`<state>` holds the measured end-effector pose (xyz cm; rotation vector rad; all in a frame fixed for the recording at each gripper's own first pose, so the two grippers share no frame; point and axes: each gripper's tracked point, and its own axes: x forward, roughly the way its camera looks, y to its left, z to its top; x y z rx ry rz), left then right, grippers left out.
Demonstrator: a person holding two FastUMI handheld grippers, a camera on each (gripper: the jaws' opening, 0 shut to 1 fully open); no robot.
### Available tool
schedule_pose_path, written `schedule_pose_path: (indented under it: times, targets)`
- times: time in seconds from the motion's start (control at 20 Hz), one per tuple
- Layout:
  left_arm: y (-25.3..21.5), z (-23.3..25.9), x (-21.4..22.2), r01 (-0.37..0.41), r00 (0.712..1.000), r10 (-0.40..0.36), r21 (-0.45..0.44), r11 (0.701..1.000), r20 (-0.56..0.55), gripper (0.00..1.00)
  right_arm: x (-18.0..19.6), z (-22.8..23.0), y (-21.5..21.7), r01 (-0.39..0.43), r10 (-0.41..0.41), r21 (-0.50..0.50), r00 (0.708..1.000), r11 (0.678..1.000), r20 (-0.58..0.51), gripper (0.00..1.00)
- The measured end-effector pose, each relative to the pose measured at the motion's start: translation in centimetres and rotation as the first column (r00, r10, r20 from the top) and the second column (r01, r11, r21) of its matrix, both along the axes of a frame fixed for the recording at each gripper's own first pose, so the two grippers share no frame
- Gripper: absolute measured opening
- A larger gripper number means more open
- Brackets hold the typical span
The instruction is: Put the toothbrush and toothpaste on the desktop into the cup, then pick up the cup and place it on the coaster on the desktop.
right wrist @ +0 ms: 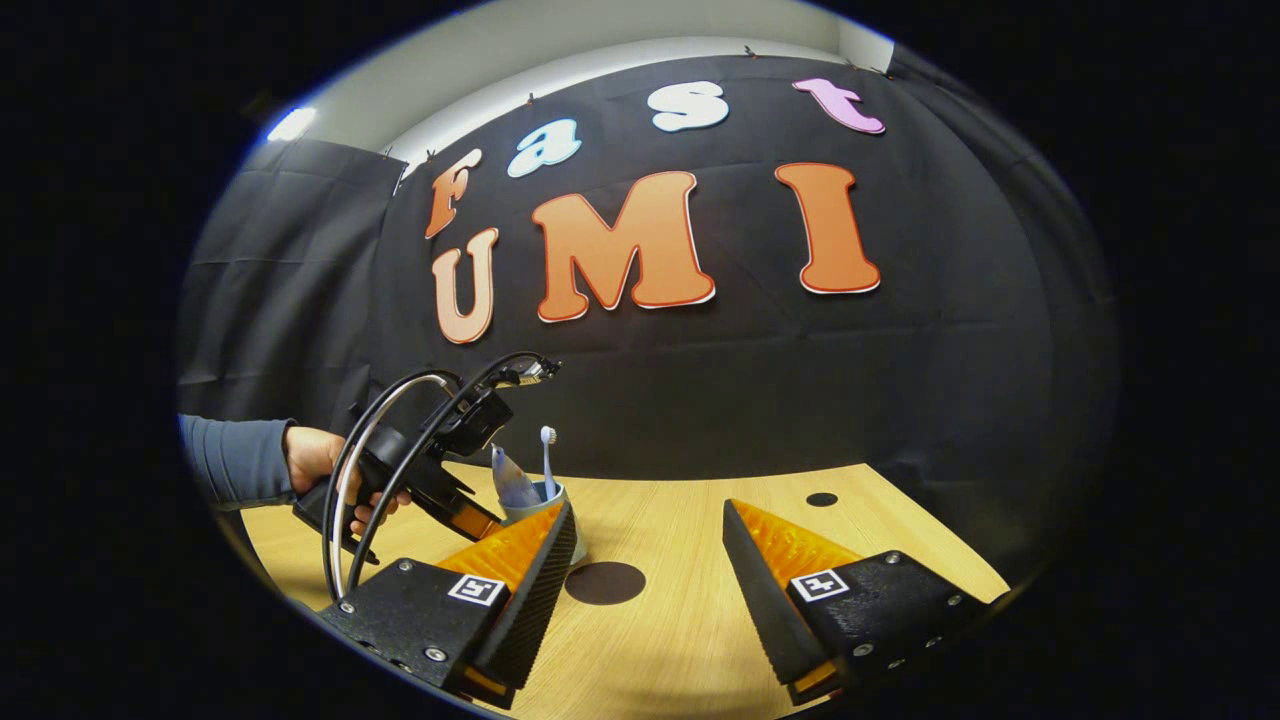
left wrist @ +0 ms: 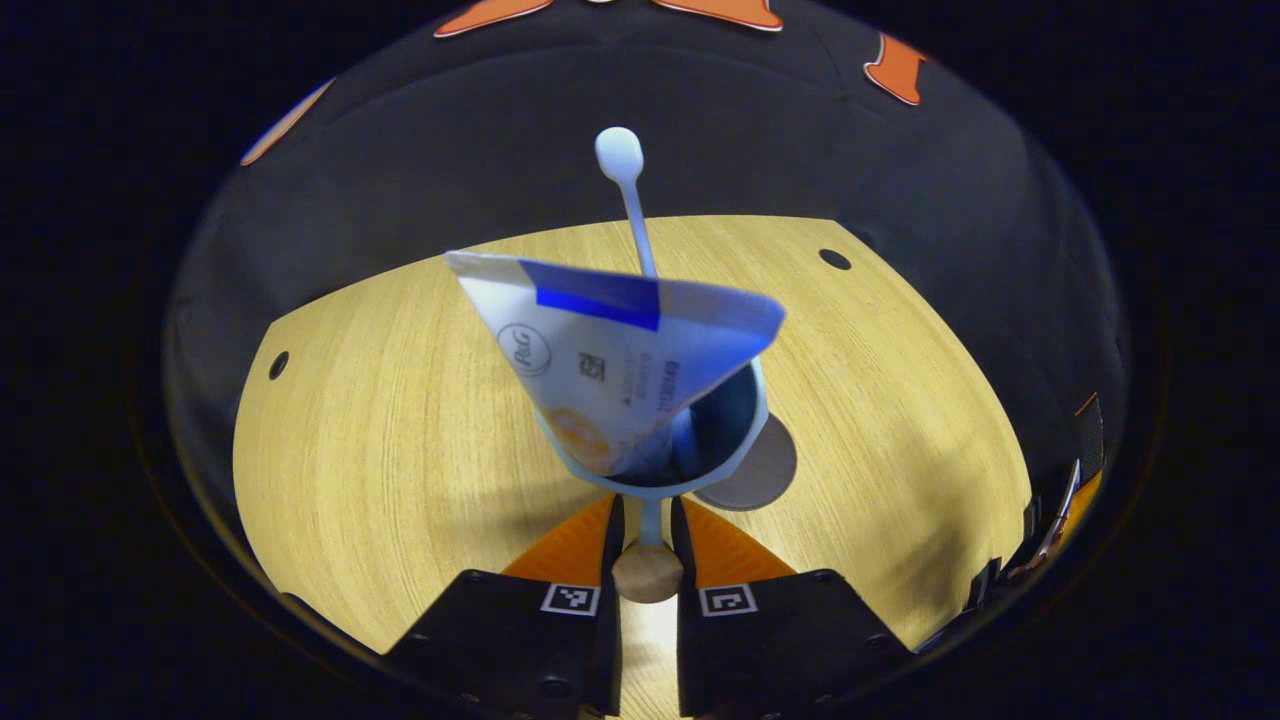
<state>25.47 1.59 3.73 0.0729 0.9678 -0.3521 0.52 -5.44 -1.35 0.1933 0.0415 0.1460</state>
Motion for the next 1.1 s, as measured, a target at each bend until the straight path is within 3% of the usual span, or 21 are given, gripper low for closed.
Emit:
schedule_pose_path:
  times: [0.25, 0.65, 0.8, 0.85, 0.95, 1.05, 1.1]
  targets:
    - [-5.4, -4.3, -0.1, 0.035, 0.999, -0.035, 0.005, 0.999, -0.009, 0.22, -0.9, -0.7, -1.9, 0.026, -0.026, 0.008, 0.999, 1.0, -0.018, 0.89]
    - [-10.2, -10.9, 0.4, 0.058, 0.995, -0.055, 0.038, 0.998, -0.079, 0.22, -1.8, -1.9, -3.2, 0.048, -0.049, -0.01, 0.997, 0.999, -0.052, 0.93]
    - [-11.8, -12.8, 1.8, 0.067, 0.995, -0.064, 0.043, 0.997, -0.073, 0.28, -1.9, -1.9, -3.1, 0.047, -0.049, -0.025, 0.998, 0.999, -0.05, 0.94]
    - [-11.5, -11.6, 0.6, 0.071, 0.996, -0.069, 0.031, 0.997, -0.059, 0.35, -1.9, -2.0, -3.0, 0.048, -0.05, -0.032, 0.998, 0.998, -0.049, 0.94]
    - [-11.5, -11.0, 1.3, 0.069, 0.997, -0.069, 0.005, 0.998, -0.015, 0.65, -2.0, -1.6, -2.8, 0.05, -0.052, -0.035, 0.998, 0.998, -0.046, 0.94]
    - [-11.4, -10.3, 1.8, 0.064, 0.997, -0.064, -0.007, 0.998, 0.049, 0.83, -2.0, -1.0, -2.5, 0.052, -0.053, -0.031, 0.998, 0.998, -0.033, 0.94]
    - [-11.5, -9.6, 2.0, 0.07, 0.994, -0.067, -0.023, 0.997, 0.091, 0.86, -2.0, -0.7, -2.4, 0.056, -0.057, -0.032, 0.998, 0.998, -0.026, 0.94]
